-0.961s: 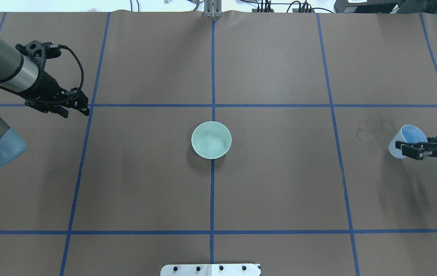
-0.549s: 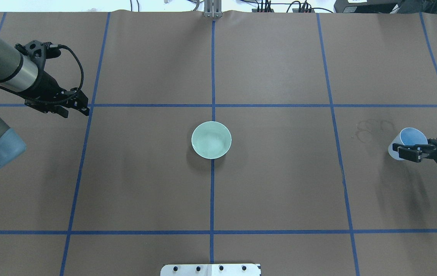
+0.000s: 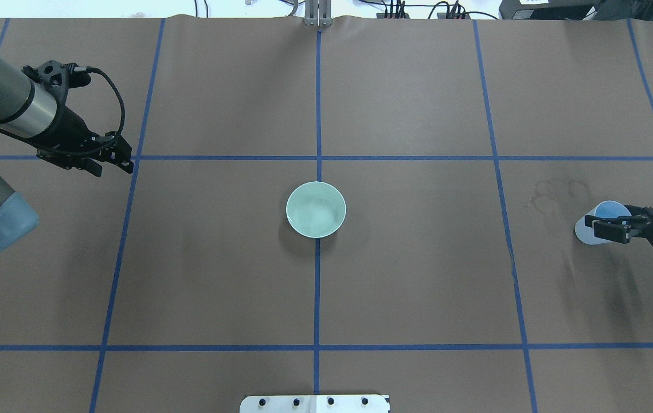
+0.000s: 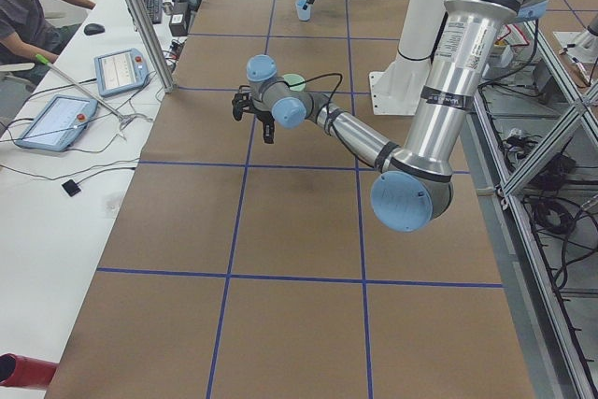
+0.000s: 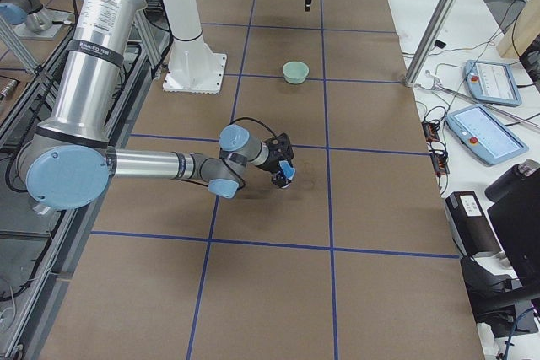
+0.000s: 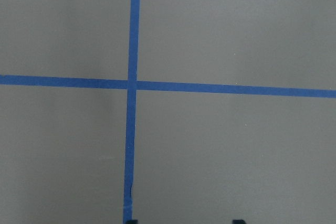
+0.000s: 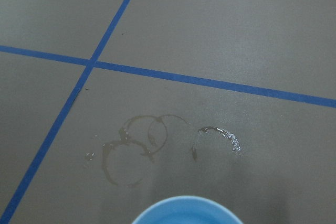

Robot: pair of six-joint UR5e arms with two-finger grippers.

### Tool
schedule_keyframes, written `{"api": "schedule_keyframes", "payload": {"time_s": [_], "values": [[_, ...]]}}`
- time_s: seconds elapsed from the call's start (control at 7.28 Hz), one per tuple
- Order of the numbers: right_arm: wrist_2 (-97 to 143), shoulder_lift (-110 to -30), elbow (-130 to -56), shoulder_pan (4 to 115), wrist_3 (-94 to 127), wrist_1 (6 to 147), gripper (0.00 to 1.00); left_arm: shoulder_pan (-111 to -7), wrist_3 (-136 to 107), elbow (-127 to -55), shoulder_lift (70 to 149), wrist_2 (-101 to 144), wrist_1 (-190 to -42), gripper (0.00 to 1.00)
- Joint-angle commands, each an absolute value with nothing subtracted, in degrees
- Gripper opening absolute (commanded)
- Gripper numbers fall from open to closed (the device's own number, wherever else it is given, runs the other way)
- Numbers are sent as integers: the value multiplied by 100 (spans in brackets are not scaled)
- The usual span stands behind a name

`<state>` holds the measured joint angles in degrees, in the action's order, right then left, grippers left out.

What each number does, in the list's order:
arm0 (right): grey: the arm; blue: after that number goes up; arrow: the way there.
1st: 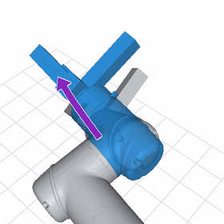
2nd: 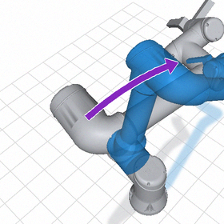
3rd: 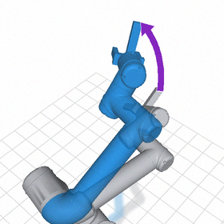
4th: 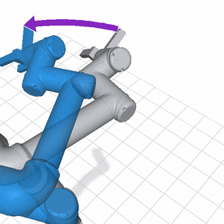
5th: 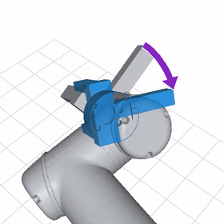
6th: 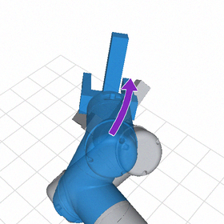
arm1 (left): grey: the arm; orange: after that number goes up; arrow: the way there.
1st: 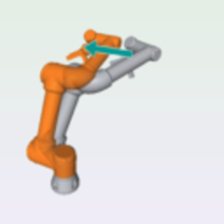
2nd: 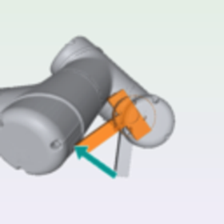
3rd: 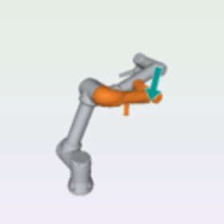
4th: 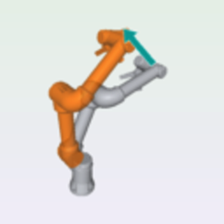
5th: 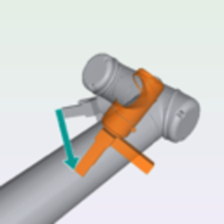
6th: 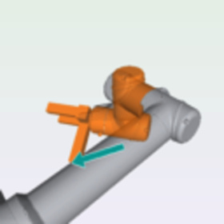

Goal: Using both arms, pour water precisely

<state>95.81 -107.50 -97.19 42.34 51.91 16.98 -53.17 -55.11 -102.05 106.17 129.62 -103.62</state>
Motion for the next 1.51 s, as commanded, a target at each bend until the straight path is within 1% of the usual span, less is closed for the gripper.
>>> {"api": "schedule_keyframes", "payload": {"time_s": [0.0, 0.41, 0.55, 0.69, 0.82, 0.96, 1.1, 1.37], "values": [[9650, -10758, -9947, 4271, 5168, 1714, 100, -5309, -5511, -10204, 10617, 12964, -10362, 67], [10405, -10740, -9923, 4990, 4932, 1775, 100, -5247, -5816, -10204, 10739, 12955, -10354, 68], [10693, -10705, -9932, 5314, 4826, 1949, 100, -5160, -6236, -10152, 11019, 12938, -10354, 68], [11210, -10540, -9966, 5787, 4582, 2343, 100, -4733, -6701, -10125, 11326, 12842, -10345, 68], [11824, -10286, -9967, 6384, 4074, 2938, 100, -4276, -7011, -9960, 11729, 12293, -10345, 68], [12413, -9979, -9975, 6938, 3460, 3736, 100, -3880, -7257, -9558, 12290, 11974, -10345, 68], [12671, -9767, -9993, 7309, 2862, 4379, 100, -3728, -7338, -9075, 12809, 11892, -10353, 68], [12883, -9730, -10002, 7566, 2043, 5085, 100, -3377, -7330, -8563, 13191, 11595, -10415, 68]]}}
